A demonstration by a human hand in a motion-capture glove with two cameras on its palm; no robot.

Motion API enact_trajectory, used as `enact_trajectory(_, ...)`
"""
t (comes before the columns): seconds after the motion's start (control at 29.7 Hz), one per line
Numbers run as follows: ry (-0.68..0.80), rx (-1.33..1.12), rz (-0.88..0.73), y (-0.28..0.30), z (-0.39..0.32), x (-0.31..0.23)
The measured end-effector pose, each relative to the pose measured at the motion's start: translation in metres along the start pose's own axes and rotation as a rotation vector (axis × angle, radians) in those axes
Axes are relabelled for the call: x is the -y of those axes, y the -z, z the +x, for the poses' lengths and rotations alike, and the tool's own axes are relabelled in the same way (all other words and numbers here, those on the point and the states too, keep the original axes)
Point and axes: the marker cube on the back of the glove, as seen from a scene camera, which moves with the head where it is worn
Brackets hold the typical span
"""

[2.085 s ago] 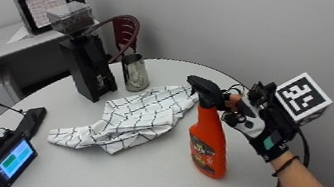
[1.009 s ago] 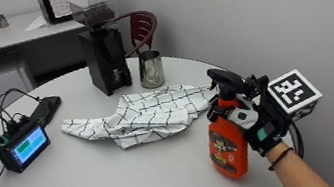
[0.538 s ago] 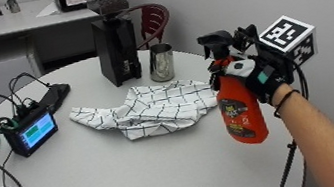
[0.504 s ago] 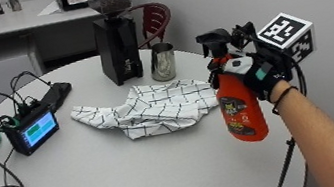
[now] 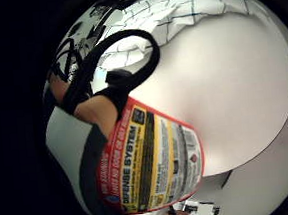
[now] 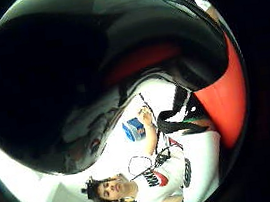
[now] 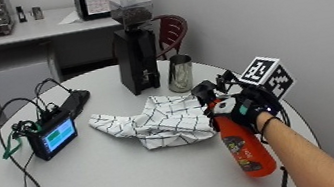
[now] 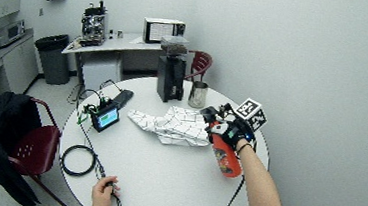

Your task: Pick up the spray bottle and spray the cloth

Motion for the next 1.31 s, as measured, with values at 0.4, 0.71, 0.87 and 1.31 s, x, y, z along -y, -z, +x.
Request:
enact_trajectory(0.4,0.034,-0.07,0.135,0.054,-0.053,-0.027)
enact_trajectory(0.71,-0.034,-0.107,0.078,0.031,-0.019,-0.012)
enact_trajectory(0.87,0.027,-0.115,0.152,0.063,-0.059,-0.03)
enact_trajectory(1.31,-0.11,-0.133,0.065,0.031,0.012,-0.016)
